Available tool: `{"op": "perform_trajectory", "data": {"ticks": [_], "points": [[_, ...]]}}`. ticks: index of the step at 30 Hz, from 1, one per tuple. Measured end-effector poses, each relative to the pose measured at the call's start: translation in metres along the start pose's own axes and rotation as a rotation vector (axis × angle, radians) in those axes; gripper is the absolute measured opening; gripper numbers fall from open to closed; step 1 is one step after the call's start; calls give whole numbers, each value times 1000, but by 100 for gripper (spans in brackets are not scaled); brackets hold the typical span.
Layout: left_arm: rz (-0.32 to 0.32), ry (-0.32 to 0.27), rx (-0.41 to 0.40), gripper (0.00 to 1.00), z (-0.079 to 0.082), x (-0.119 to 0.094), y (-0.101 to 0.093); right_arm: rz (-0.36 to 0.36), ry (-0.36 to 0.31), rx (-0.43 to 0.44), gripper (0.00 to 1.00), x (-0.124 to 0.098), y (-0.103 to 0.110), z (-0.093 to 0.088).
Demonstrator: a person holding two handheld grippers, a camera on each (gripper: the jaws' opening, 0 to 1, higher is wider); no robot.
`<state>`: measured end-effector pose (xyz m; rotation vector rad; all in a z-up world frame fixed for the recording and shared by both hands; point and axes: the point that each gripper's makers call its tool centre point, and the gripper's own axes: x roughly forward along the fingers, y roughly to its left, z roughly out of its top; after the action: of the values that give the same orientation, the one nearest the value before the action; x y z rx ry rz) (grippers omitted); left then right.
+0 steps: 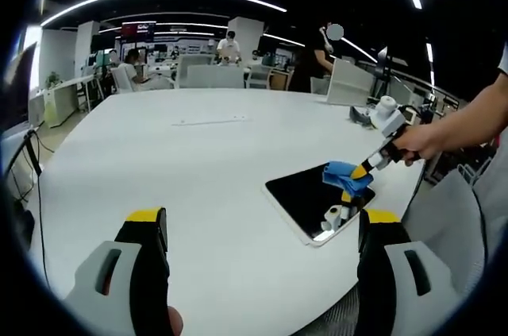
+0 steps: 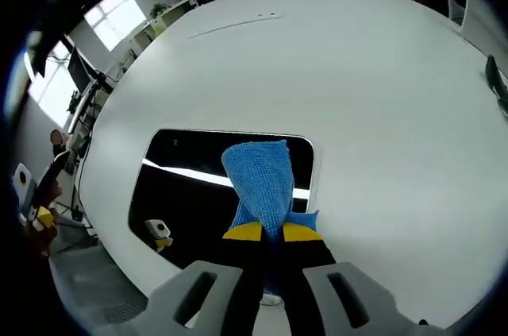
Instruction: Wipe the mirror surface with the cleaning cloth until all visible marks leave the cleaned area.
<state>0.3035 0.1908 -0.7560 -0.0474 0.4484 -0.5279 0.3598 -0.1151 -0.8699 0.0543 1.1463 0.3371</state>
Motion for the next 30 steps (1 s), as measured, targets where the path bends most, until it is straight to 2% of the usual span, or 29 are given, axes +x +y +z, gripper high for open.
{"op": "perform_trajectory", "data": {"ticks": [19, 24, 30], "points": [[11, 4, 15, 99, 11, 2, -6, -38, 9, 11, 1, -8, -21, -3], [21, 10, 17, 99, 11, -1, -10, -27, 12, 14, 1, -5, -19, -4], [49, 11, 11, 99, 12, -7, -8, -58, 10, 4, 0, -5, -19, -2]]}}
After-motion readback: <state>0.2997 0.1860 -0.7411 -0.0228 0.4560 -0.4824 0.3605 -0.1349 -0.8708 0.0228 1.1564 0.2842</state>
